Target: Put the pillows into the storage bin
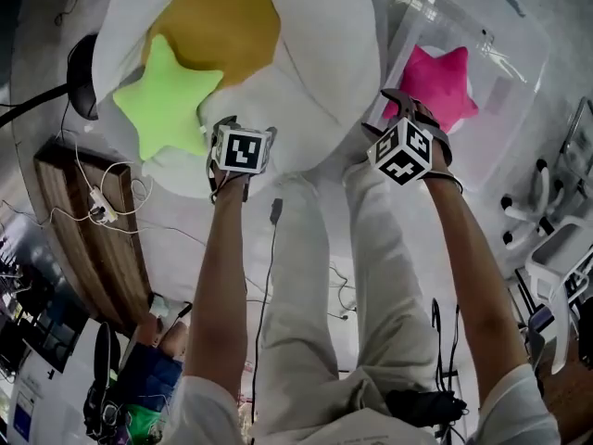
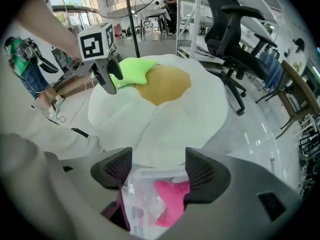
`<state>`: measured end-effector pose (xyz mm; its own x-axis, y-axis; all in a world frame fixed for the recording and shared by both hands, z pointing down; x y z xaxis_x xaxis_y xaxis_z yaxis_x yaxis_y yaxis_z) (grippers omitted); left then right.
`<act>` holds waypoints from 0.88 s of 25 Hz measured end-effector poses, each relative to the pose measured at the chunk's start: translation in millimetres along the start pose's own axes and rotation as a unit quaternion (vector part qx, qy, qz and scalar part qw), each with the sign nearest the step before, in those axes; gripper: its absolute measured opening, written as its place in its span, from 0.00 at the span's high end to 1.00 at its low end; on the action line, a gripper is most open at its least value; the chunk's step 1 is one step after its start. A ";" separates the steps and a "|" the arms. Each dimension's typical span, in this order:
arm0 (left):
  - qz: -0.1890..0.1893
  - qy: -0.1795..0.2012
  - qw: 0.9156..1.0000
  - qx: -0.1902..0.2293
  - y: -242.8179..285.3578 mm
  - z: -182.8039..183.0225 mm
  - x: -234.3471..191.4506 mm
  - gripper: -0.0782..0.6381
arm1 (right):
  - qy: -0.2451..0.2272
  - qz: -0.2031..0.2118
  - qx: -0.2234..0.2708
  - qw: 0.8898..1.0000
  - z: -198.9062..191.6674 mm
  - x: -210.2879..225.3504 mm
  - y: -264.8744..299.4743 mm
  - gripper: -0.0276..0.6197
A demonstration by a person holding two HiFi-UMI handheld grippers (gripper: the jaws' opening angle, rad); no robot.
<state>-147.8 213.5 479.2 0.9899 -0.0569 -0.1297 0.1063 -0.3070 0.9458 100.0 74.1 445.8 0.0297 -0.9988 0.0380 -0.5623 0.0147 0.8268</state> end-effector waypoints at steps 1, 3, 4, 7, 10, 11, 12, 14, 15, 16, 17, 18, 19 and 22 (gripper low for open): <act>0.003 -0.007 1.000 -0.004 -5.0 -9.5 -10.7 0.34 | -0.003 0.002 0.000 1.000 9.8 -5.0 5.7 0.42; 0.002 -0.024 1.000 -0.005 -14.1 -27.1 -31.3 0.34 | -0.010 0.008 -0.004 1.000 28.6 -15.7 17.1 0.42; 0.003 -0.030 1.000 -0.004 -18.4 -35.3 -42.8 0.34 | -0.014 0.011 -0.006 1.000 37.7 -21.2 23.3 0.42; 0.024 -0.042 0.999 -0.004 -34.1 -61.3 -81.4 0.34 | -0.023 0.022 -0.008 0.999 66.1 -38.9 45.8 0.42; 0.013 -0.077 0.997 0.011 -37.0 -86.2 -105.3 0.34 | -0.027 0.029 -0.011 0.999 91.4 -49.4 66.3 0.42; 0.015 -0.082 0.996 0.013 -38.3 -94.0 -114.2 0.34 | -0.028 0.030 -0.012 0.999 99.2 -53.2 72.5 0.42; 0.018 -0.086 0.996 0.014 -39.9 -101.6 -123.1 0.34 | -0.030 0.032 -0.013 0.999 106.6 -57.6 78.7 0.42; 0.020 -0.093 0.995 0.015 -43.7 -114.1 -138.6 0.34 | -0.037 0.039 -0.015 0.998 119.6 -65.6 91.7 0.42; 0.021 -0.098 0.995 0.015 -45.3 -119.0 -144.7 0.34 | -0.044 0.044 -0.016 0.998 125.2 -68.3 97.7 0.42; 0.022 -0.104 0.994 0.015 -46.5 -123.6 -150.2 0.34 | -0.051 0.049 -0.016 0.997 130.1 -70.1 103.1 0.42; 0.024 -0.109 0.994 0.015 -47.2 -128.3 -155.7 0.34 | -0.059 0.054 -0.017 0.997 134.8 -71.3 108.1 0.42; 0.027 -0.112 0.993 0.014 -47.9 -133.1 -161.5 0.34 | -0.067 0.057 -0.018 0.996 139.3 -72.0 113.1 0.42; 0.032 -0.113 0.993 0.012 -48.8 -137.9 -167.9 0.34 | -0.074 0.060 -0.019 0.995 143.9 -72.4 118.1 0.42; 0.042 -0.107 0.993 0.005 -49.9 -150.4 -189.2 0.34 | -0.082 0.062 -0.021 0.994 158.1 -72.2 135.8 0.42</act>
<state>-326.3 382.5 501.3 0.9527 -0.2823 -0.1124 0.0229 -0.3020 0.9530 -109.1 140.9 466.6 -0.1757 -0.9831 0.0519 -0.5188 0.1373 0.8438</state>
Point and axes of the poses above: the fingertips, and each gripper's own axes: y forward along the fingers, x to its right, z out of its top, the point moved 10 cm from there along -y, backward along the fingers, and after that the axes turned 14 degrees about x, right-handed, at the moved point
